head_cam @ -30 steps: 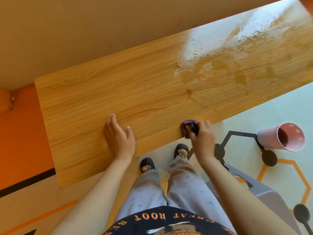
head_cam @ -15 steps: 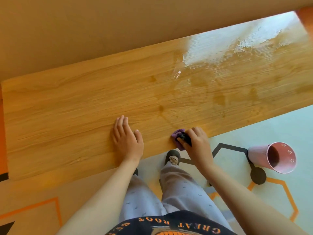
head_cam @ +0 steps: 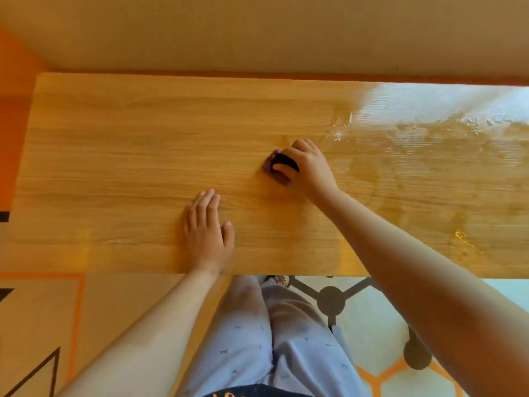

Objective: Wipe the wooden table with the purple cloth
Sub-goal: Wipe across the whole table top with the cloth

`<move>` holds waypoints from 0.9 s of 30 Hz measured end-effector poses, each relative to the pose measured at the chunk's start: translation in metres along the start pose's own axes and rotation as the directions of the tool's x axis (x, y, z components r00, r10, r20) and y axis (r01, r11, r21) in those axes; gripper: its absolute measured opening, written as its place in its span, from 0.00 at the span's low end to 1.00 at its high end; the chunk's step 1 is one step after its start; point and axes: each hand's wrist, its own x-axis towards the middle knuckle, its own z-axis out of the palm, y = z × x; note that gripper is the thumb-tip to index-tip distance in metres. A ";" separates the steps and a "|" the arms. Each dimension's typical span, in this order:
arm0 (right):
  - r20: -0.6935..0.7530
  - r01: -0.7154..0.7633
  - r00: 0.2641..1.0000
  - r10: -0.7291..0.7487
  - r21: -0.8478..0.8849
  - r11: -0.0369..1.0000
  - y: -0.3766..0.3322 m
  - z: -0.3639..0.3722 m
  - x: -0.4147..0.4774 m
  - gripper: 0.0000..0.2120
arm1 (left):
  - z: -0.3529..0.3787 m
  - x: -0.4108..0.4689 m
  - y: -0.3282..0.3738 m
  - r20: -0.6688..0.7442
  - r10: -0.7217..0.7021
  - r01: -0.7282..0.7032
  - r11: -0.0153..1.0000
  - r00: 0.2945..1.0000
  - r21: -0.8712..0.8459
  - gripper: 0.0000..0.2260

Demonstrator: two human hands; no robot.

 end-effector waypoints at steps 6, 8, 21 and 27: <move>-0.038 0.000 0.999 0.000 0.001 1.000 0.002 -0.001 0.018 0.11 | -0.002 -0.002 0.001 0.006 -0.011 0.011 1.000 1.000 0.019 0.26; 0.022 0.085 0.996 -0.086 0.022 0.996 -0.006 0.000 -0.011 0.13 | -0.003 0.000 0.001 0.013 -0.008 0.008 1.000 1.000 0.022 0.26; 0.039 0.152 0.988 -0.151 -0.038 0.988 0.015 -0.001 0.060 0.13 | -0.004 0.001 0.002 0.069 -0.010 0.007 0.998 0.998 0.055 0.26; -0.120 -0.032 0.993 0.020 -0.097 0.995 0.038 -0.013 0.139 0.15 | -0.003 0.002 0.001 0.083 -0.003 -0.004 0.997 0.997 0.078 0.25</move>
